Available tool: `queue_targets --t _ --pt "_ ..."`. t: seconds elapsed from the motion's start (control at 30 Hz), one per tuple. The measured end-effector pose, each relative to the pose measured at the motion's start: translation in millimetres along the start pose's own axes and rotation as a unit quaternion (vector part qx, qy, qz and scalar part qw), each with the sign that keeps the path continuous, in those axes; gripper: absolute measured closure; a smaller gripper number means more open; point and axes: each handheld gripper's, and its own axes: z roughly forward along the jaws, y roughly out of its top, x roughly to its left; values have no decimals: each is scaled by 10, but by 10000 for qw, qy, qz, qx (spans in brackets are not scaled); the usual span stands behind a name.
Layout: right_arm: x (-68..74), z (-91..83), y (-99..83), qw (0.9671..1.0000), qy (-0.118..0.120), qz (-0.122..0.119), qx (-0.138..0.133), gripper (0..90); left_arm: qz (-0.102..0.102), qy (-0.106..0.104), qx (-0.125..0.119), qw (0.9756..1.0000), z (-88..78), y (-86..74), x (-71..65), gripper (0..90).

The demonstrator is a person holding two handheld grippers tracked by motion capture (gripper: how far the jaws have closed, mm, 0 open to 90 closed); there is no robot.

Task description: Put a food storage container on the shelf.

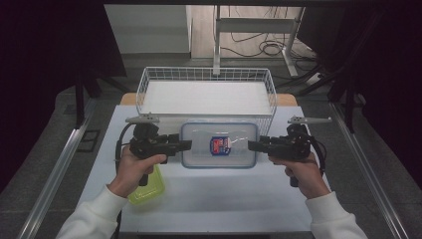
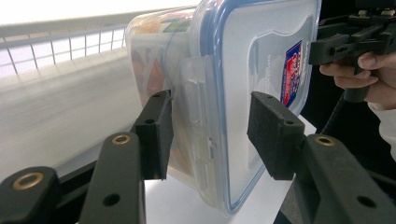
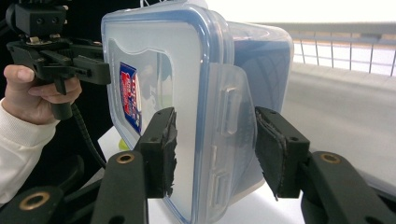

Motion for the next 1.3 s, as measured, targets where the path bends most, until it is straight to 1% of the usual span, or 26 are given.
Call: queue_targets --t 0.03,0.1,0.17,0.3,0.73,0.83,1.0,1.13,1.2,1.3 --pt "0 0 0 10000 0 0 0 503 12 -7 -12 10000 -9 16 3 512" --pt "17 3 68 10000 1 -55 -25 503 44 13 -60 10000 -43 69 3 512" --pt "25 2 92 10000 0 -54 -22 503 43 18 -76 10000 -54 86 1 512" --pt "50 4 196 9999 3 -117 -39 503 85 34 -123 9999 -94 163 6 512" --pt "40 35 395 9997 -6 -215 -92 503 95 86 -186 9997 -129 351 61 509" --pt "41 42 452 9996 -32 -274 -109 503 109 106 -207 9997 -135 402 75 505" --pt "15 48 535 9995 13 -264 -155 505 142 94 -255 9995 -144 469 96 509" --pt "-2 42 581 9995 53 -255 -176 506 150 -4 -329 9993 -173 521 116 526" --pt "-23 37 623 9995 124 -228 -197 507 188 20 -326 9993 -182 563 119 528" --pt "-28 41 651 9994 119 -238 -201 507 170 15 -329 9993 -181 586 129 528"
